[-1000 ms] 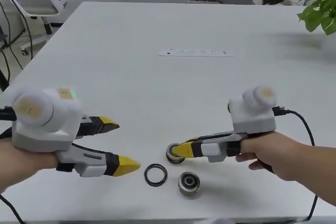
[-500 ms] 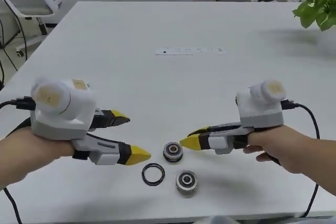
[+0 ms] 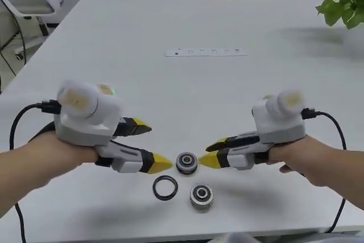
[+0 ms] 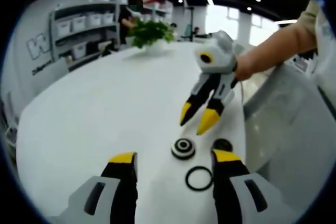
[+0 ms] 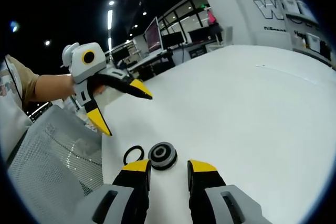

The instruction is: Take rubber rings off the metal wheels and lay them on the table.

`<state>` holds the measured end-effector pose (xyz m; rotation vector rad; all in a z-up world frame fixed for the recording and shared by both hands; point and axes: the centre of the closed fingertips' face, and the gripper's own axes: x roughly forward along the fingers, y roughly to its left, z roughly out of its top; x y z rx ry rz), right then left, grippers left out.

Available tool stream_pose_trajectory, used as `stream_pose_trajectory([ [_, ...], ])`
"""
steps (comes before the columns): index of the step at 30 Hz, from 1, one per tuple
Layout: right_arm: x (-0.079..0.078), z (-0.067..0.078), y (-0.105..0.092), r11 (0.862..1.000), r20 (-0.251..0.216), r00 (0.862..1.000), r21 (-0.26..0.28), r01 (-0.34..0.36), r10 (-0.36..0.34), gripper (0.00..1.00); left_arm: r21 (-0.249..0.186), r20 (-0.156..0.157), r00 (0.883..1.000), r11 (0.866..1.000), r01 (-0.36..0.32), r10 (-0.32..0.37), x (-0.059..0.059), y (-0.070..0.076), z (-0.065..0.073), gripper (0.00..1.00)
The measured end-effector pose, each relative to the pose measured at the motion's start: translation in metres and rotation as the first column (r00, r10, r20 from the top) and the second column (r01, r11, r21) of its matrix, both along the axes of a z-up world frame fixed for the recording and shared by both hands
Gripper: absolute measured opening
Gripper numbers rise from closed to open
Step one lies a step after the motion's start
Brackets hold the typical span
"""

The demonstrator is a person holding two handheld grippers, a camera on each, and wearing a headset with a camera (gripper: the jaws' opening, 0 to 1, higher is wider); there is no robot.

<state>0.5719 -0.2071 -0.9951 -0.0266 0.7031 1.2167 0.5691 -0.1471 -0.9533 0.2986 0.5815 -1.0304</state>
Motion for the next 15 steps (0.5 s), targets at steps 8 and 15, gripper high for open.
stream_pose_trajectory([
  [8, -0.005, -0.011, 0.004, 0.997, 0.038, 0.997, -0.046, -0.061, 0.063, 0.22, 0.013, -0.017, 1.000, 1.000, 0.020, -0.019, 0.002, -0.008, -0.011, 0.55],
  [15, -0.008, -0.017, 0.007, 0.993, 0.063, 0.994, -0.072, -0.089, 0.094, 0.19, 0.031, -0.037, 0.999, 0.999, 0.040, -0.039, 0.004, -0.014, -0.022, 0.50],
])
